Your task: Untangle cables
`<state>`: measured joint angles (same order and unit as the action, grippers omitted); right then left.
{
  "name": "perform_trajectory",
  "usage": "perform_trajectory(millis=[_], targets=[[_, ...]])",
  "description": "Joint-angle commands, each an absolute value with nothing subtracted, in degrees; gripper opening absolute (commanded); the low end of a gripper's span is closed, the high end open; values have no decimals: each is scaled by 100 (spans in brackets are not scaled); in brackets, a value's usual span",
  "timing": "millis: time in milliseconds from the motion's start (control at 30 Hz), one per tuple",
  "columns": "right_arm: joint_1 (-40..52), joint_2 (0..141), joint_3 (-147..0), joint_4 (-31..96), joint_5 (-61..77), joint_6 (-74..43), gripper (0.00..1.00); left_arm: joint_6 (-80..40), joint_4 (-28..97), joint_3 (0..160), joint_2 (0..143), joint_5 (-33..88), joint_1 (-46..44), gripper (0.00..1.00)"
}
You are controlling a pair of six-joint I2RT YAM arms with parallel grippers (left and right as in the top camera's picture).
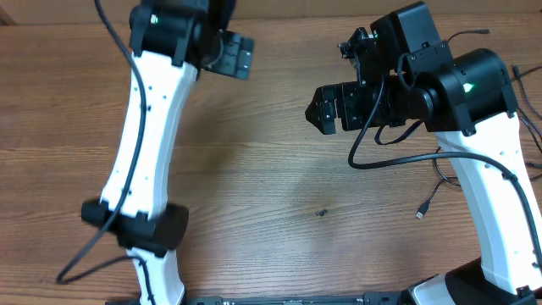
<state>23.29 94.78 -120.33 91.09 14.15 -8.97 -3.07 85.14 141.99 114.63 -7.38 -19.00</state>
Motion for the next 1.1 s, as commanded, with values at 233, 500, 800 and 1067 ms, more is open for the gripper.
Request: perform_trajectory(millis=[233,500,800,1067], targets=[[2346,9454,-12025,9074,1372,-888,100,-690,7697,14027,10025,-388,-2429,100],[2346,9454,-12025,9074,1372,-888,100,-687,4630,11692,8792,305,-2432,100],[2346,9454,-12027,9074,1372,-888,100,-379,2078,8879,7113,259,-2427,100],[2346,9454,-12025,9074,1372,-888,100,-172,720,6895,5861,633,-2005,99]])
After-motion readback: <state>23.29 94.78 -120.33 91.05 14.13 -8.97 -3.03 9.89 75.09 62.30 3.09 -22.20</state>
